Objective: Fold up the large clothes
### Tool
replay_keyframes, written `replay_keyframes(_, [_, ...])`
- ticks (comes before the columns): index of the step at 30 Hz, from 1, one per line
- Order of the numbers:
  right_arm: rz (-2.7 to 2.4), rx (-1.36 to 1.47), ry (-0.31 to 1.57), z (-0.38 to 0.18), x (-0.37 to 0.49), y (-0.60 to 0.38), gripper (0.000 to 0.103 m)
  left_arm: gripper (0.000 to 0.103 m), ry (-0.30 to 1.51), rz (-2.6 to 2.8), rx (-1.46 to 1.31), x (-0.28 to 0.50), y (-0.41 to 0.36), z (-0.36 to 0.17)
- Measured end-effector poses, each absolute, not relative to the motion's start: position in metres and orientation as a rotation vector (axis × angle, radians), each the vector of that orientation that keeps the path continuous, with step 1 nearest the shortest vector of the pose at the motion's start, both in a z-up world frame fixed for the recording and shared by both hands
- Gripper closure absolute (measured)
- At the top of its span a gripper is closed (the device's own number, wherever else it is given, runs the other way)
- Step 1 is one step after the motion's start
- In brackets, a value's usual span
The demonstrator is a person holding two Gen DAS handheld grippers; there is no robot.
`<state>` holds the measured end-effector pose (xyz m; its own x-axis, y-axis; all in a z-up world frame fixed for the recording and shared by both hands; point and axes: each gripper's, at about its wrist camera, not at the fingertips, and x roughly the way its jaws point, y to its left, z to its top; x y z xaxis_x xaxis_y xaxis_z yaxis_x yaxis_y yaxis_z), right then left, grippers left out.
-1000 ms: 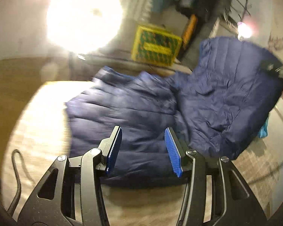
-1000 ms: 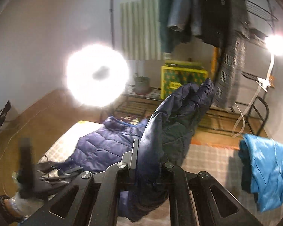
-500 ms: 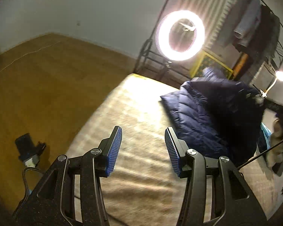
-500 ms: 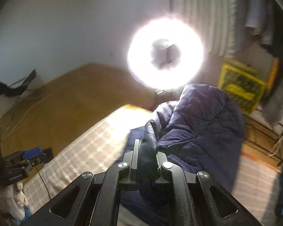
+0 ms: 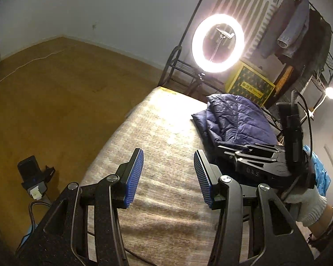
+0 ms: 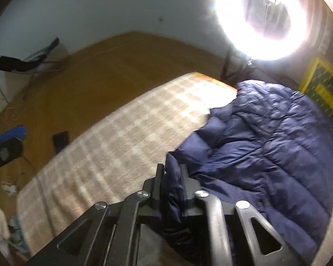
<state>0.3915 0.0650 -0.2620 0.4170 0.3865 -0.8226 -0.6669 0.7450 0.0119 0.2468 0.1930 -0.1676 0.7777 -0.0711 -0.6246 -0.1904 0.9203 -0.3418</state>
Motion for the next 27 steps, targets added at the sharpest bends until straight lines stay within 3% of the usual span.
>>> replay_keyframes(1, [0.711,-0.308,0.924,-0.257,0.389,0.060,0.070,0.053,0.681,0.061,-0.406,0.247,0.192,-0.166])
replay_keyframes(5, [0.766,-0.212,0.870,-0.221,0.373,0.035,0.053,0.053,0.672,0.028,-0.405,0.251,0.183,-0.153])
replay_keyframes(16, [0.661,-0.001,0.811,-0.125,0.326,-0.127,0.047,0.053,0.831,-0.205,-0.567,0.318,0.143,-0.162])
replay_keyframes(25, [0.524,0.081,0.794,-0.090,0.273,-0.241,0.046,0.054,1.009,-0.143,-0.496,0.365,0.105,-0.223])
replay_keyframes(27, [0.498,0.084,0.768,-0.079,0.267,-0.257,0.046,0.059,1.084,-0.106,-0.461,0.368,0.101,-0.252])
